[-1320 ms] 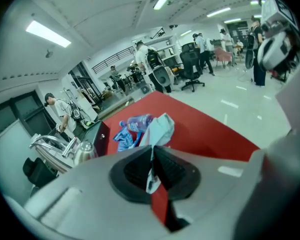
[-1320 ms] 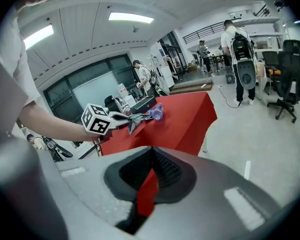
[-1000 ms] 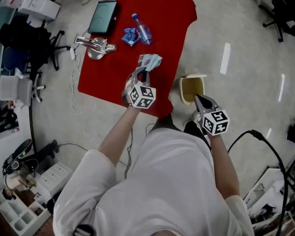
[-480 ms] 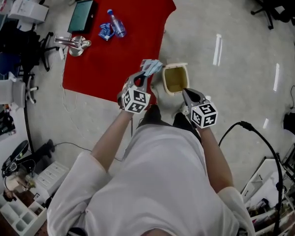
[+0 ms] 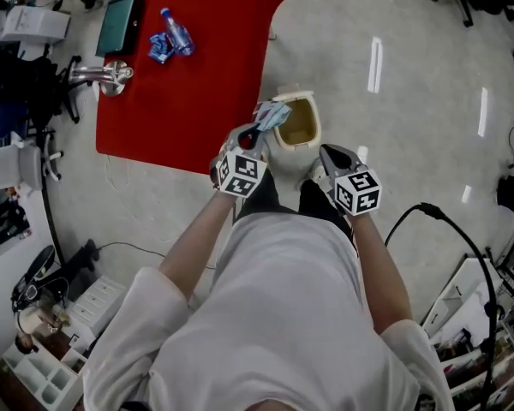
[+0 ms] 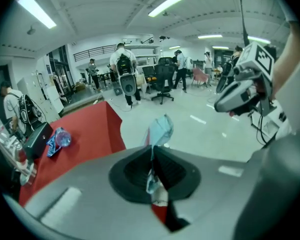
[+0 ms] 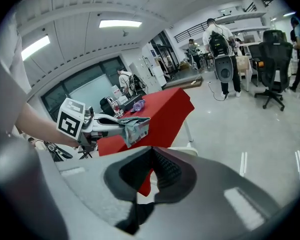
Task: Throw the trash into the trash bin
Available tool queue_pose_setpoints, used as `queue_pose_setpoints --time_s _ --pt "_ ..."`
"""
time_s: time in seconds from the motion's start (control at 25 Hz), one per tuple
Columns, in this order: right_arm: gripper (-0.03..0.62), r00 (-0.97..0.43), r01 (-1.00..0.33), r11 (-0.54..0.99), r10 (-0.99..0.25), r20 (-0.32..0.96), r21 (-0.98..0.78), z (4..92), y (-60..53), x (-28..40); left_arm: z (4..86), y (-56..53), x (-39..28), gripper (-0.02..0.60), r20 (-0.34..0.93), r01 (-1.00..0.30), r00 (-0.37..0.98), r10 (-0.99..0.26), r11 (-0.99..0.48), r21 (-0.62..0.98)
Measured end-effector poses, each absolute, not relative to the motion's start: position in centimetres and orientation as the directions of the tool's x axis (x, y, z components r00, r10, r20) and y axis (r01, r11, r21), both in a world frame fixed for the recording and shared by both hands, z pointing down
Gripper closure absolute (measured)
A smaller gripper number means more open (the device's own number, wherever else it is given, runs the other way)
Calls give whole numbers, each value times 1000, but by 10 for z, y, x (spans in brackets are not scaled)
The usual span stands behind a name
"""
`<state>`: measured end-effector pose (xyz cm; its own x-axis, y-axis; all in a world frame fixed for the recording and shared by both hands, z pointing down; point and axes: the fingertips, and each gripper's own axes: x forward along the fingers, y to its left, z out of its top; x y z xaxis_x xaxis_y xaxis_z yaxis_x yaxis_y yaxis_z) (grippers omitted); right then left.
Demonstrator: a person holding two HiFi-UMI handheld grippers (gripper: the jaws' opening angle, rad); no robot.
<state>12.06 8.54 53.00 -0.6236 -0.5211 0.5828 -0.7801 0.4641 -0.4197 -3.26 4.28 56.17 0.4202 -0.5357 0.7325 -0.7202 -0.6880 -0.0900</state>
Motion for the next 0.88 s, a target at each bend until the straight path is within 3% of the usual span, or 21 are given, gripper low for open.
queue_pose_setpoints --time_s 0.88 --pt "592 -578 -816 365 -487 655 -449 631 82 164 693 43 19 575 781 -781 474 -407 -604 160"
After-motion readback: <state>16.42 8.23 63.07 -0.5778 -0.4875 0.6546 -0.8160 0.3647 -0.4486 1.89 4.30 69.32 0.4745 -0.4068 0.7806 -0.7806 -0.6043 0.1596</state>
